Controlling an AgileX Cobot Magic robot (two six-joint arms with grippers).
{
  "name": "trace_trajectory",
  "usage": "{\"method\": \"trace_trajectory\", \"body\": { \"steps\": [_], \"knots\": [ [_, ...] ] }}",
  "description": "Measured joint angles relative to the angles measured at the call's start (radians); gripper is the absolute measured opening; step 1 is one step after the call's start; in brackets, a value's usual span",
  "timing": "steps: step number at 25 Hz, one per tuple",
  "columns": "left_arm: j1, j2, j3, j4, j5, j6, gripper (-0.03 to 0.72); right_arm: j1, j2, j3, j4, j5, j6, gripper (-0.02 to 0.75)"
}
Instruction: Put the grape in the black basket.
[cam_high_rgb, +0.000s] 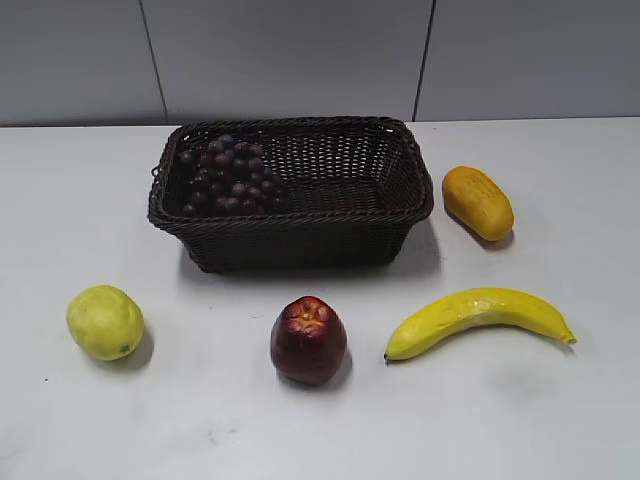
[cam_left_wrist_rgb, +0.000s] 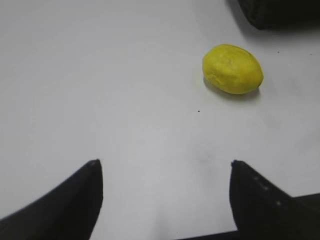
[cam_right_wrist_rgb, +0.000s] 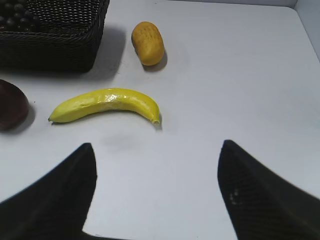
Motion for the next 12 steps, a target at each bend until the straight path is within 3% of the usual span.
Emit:
{"method": "trace_trajectory", "body": {
  "steps": [12],
  "knots": [
    [0.016,-0.003,0.0,0.006,0.0,0.001,0.587,0.0,0.0,0.0,0.0,0.0,0.0,0.572]
  ]
}}
